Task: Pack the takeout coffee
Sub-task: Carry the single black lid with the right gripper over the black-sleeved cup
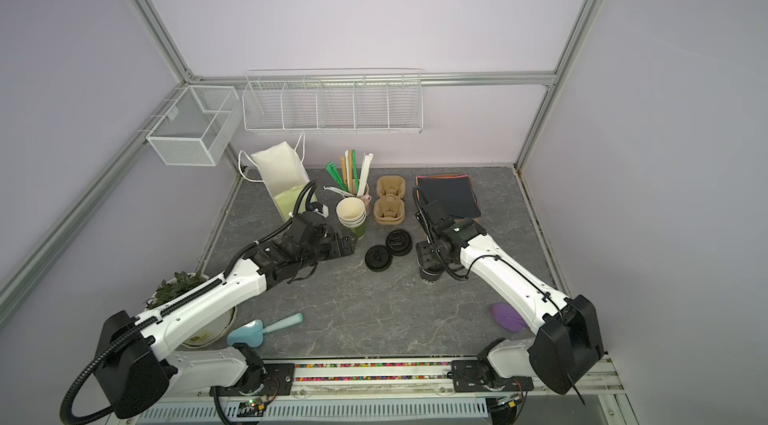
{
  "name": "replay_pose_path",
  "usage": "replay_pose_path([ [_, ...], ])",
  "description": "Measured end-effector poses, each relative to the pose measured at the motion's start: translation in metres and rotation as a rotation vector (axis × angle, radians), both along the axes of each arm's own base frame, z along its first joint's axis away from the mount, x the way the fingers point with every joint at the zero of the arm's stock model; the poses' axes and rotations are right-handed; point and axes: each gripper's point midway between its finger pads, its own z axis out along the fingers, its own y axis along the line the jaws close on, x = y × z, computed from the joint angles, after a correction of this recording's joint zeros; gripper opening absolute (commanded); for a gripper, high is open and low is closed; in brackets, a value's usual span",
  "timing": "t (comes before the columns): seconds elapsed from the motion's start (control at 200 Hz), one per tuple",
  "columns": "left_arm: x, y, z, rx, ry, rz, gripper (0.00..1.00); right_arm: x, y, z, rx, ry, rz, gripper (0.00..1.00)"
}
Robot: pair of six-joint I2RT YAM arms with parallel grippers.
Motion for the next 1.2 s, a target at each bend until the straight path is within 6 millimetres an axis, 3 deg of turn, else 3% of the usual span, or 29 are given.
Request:
replay_pose_path([
  [1.199,-0.002,0.001,-0.014,0.017,0.024,-0.003,0.99,0.004,0.000,-0.012,-0.045,0.033,0.002,0.69],
])
